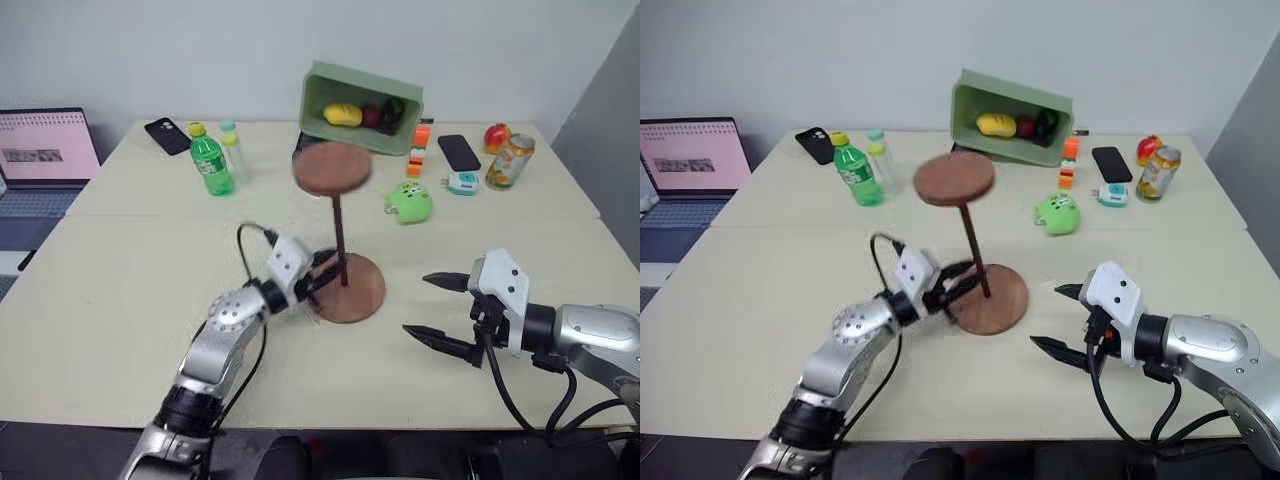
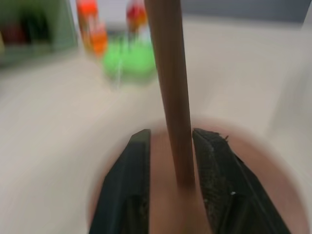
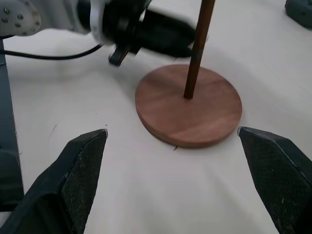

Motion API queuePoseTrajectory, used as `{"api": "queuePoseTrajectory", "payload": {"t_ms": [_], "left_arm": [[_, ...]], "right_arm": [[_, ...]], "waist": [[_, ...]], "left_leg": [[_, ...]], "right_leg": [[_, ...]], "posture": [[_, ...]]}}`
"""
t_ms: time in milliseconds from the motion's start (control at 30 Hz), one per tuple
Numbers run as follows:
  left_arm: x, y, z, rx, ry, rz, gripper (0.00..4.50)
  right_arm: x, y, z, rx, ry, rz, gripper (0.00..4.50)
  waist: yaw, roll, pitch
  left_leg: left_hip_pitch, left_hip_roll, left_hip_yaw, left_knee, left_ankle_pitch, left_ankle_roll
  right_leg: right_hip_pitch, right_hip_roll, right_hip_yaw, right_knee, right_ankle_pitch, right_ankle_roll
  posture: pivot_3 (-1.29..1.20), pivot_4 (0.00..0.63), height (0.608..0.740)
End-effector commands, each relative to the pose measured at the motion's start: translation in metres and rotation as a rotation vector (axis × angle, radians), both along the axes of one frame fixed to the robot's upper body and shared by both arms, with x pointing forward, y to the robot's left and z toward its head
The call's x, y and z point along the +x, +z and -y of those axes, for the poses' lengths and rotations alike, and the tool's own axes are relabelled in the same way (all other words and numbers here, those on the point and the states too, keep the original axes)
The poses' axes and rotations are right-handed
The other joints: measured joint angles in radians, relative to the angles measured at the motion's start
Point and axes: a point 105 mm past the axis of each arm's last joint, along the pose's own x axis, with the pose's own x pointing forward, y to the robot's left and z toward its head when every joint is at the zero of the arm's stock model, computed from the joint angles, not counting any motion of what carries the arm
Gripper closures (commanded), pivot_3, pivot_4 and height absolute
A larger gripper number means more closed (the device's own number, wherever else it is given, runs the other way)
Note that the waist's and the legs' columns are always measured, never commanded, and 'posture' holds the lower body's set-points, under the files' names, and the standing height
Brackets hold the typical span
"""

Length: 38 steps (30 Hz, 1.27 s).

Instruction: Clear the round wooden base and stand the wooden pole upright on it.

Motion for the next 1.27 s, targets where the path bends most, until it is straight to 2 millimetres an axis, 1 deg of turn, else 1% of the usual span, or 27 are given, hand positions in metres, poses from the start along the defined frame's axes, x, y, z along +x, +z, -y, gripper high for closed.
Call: {"api": "queuePoseTrajectory", "payload": {"t_ms": [33, 67, 100, 267, 333, 433, 567, 667, 733, 767, 800, 833, 900, 933, 967, 1000, 1033, 1067, 1167, 1267], "left_arm": [[0.0, 0.03, 0.013, 0.035, -0.123, 0.126, 2.28], [0.001, 0.033, 0.015, 0.039, -0.139, 0.129, 2.28], [0.002, 0.034, 0.016, 0.046, -0.149, 0.125, 2.28], [-0.002, 0.039, 0.018, 0.06, -0.208, 0.129, 2.28], [-0.008, 0.042, 0.016, 0.074, -0.257, 0.119, 2.28], [-0.011, 0.047, 0.005, 0.118, -0.298, 0.11, 2.28], [-0.004, 0.053, -0.018, 0.209, -0.278, 0.131, 2.28], [0.0, 0.058, -0.043, 0.302, -0.247, 0.118, 2.28], [-0.004, 0.063, -0.063, 0.343, -0.222, 0.092, 2.28], [-0.008, 0.066, -0.072, 0.357, -0.217, 0.082, 1.93], [-0.012, 0.068, -0.079, 0.371, -0.211, 0.068, 1.89], [-0.015, 0.07, -0.086, 0.381, -0.199, 0.061, 1.66], [-0.019, 0.073, -0.095, 0.397, -0.178, 0.049, 1.23], [-0.02, 0.074, -0.098, 0.405, -0.169, 0.045, 0.98], [-0.021, 0.075, -0.099, 0.409, -0.164, 0.043, 0.81], [-0.025, 0.078, -0.106, 0.4, -0.132, 0.03, 0.6], [-0.027, 0.08, -0.109, 0.392, -0.111, 0.021, 0.26], [-0.033, 0.08, -0.113, 0.384, -0.092, 0.002, 0.13], [-0.049, 0.076, -0.119, 0.388, -0.077, -0.041, 0.13], [-0.051, 0.076, -0.119, 0.37, -0.062, -0.039, 0.13]], "right_arm": [[0.0, 0.007, -0.002, 0.007, 0.01, 0.045, 0.0], [0.0, 0.007, -0.002, 0.007, 0.01, 0.044, 0.0], [0.0, 0.007, -0.002, 0.007, 0.01, 0.044, 0.0], [0.0, 0.006, -0.002, 0.006, 0.008, 0.043, 0.0], [0.0, 0.006, -0.002, 0.007, 0.005, 0.043, 0.0], [-0.001, 0.005, -0.002, 0.007, 0.005, 0.041, 0.0], [0.0, 0.004, 0.0, 0.006, 0.001, 0.041, 0.0], [0.0, 0.002, 0.004, 0.0, 0.0, 0.045, 0.0], [0.001, 0.003, 0.008, -0.001, 0.004, 0.056, 0.0], [0.002, 0.005, 0.011, -0.003, 0.005, 0.063, 0.0], [0.003, 0.005, 0.014, -0.007, 0.002, 0.069, 0.0], [0.004, 0.006, 0.018, -0.01, -0.004, 0.076, 0.0], [0.006, 0.008, 0.023, -0.011, -0.009, 0.088, 0.0], [0.007, 0.009, 0.024, -0.009, -0.009, 0.093, 0.0], [0.007, 0.01, 0.026, -0.008, -0.008, 0.095, 0.0], [0.007, 0.011, 0.028, -0.009, 0.001, 0.097, 0.0], [0.007, 0.012, 0.03, -0.011, 0.008, 0.098, 0.0], [0.006, 0.012, 0.033, -0.014, 0.02, 0.091, 0.0], [0.008, 0.013, 0.038, -0.023, 0.041, 0.083, 0.0], [0.011, 0.014, 0.039, -0.026, 0.051, 0.088, 0.0]], "waist": [[0.021, 0.0, 0.0], [0.03, 0.0, 0.0], [0.035, 0.0, 0.0], [0.035, -0.001, 0.0], [0.03, -0.001, 0.001], [0.026, -0.001, 0.001], [0.025, -0.001, 0.002], [0.025, -0.001, 0.002], [0.023, -0.001, 0.002], [0.022, -0.001, 0.003], [0.021, 0.0, 0.003], [0.02, 0.0, 0.003], [0.02, 0.0, 0.004], [0.02, 0.0, 0.004], [0.021, 0.0, 0.004], [0.024, 0.0, 0.004], [0.023, 0.0, 0.004], [0.023, 0.0, 0.004], [0.02, 0.0, 0.005], [0.021, 0.0, 0.005]], "left_leg": [[-0.008, -0.002, -0.003, 0.001, 0.001, -0.001], [-0.013, -0.002, -0.003, 0.003, 0.003, -0.005], [-0.015, -0.003, -0.003, 0.002, 0.003, -0.006], [-0.016, -0.006, 0.001, 0.001, 0.003, -0.005], [-0.016, -0.005, 0.0, 0.001, 0.001, -0.002], [-0.014, -0.004, -0.001, 0.001, 0.001, -0.001], [-0.013, -0.003, -0.001, 0.001, 0.001, -0.001], [-0.013, -0.003, -0.001, 0.001, 0.001, -0.001], [-0.012, -0.003, 0.0, 0.001, 0.0, 0.0], [-0.013, -0.003, 0.0, 0.001, 0.0, 0.0], [-0.013, -0.003, 0.001, 0.001, 0.0, 0.0], [-0.013, -0.003, 0.001, 0.0, 0.0, 0.0], [-0.013, -0.002, 0.001, 0.0, 0.0, 0.0], [-0.013, -0.003, 0.001, 0.0, 0.0, 0.0], [-0.013, -0.003, 0.001, 0.001, 0.0, 0.0], [-0.013, -0.003, 0.0, 0.001, 0.0, 0.0], [-0.013, -0.003, 0.0, 0.001, 0.0, 0.0], [-0.013, -0.003, 0.0, 0.001, 0.0, 0.0], [-0.013, -0.003, 0.001, 0.001, 0.0, 0.0], [-0.012, -0.001, 0.0, 0.001, 0.0, 0.0]], "right_leg": [[-0.005, -0.002, -0.002, -0.001, 0.0, 0.0], [-0.01, -0.003, -0.002, -0.001, 0.0, 0.0], [-0.011, -0.004, -0.003, -0.002, 0.0, 0.0], [-0.011, -0.007, -0.002, -0.006, 0.0, 0.0], [-0.011, -0.007, -0.002, -0.005, 0.0, 0.0], [-0.01, -0.005, -0.002, -0.002, 0.0, 0.0], [-0.01, -0.003, -0.002, -0.001, 0.0, 0.0], [-0.01, -0.003, -0.003, -0.001, 0.0, 0.0], [-0.01, -0.003, -0.003, -0.001, 0.0, 0.0], [-0.01, -0.003, -0.003, -0.001, 0.0, 0.0], [-0.011, -0.003, -0.003, -0.001, 0.0, 0.0], [-0.011, -0.003, -0.003, -0.001, 0.0, 0.0], [-0.011, -0.003, -0.002, -0.001, 0.0, 0.0], [-0.011, -0.004, -0.002, -0.001, 0.0, 0.0], [-0.011, -0.004, -0.002, -0.001, 0.0, 0.0], [-0.01, -0.004, -0.002, -0.001, 0.0, 0.0], [-0.01, -0.004, -0.002, -0.001, 0.0, 0.0], [-0.01, -0.004, -0.002, -0.001, 0.0, 0.0], [-0.01, -0.005, -0.001, -0.001, 0.0, 0.0], [-0.01, -0.006, -0.001, 0.0, 0.0, 0.0]], "posture": [[0.0, 0.15, 0.74], [0.0, 0.15, 0.74], [0.0, 0.15, 0.74], [0.0, 0.15, 0.74], [0.0, 0.15, 0.74], [0.0, 0.15, 0.74], [0.0, 0.15, 0.74], [0.0, 0.15, 0.74], [0.0, 0.15, 0.74], [0.0, 0.15, 0.74], [0.0, 0.15, 0.74], [0.0, 0.15, 0.74], [0.0, 0.15, 0.74], [0.0, 0.15, 0.74], [0.0, 0.15, 0.74], [0.0, 0.15, 0.74], [0.0, 0.15, 0.74], [0.0, 0.15, 0.74], [0.0, 0.15, 0.74], [0.0, 0.15, 0.74]]}}
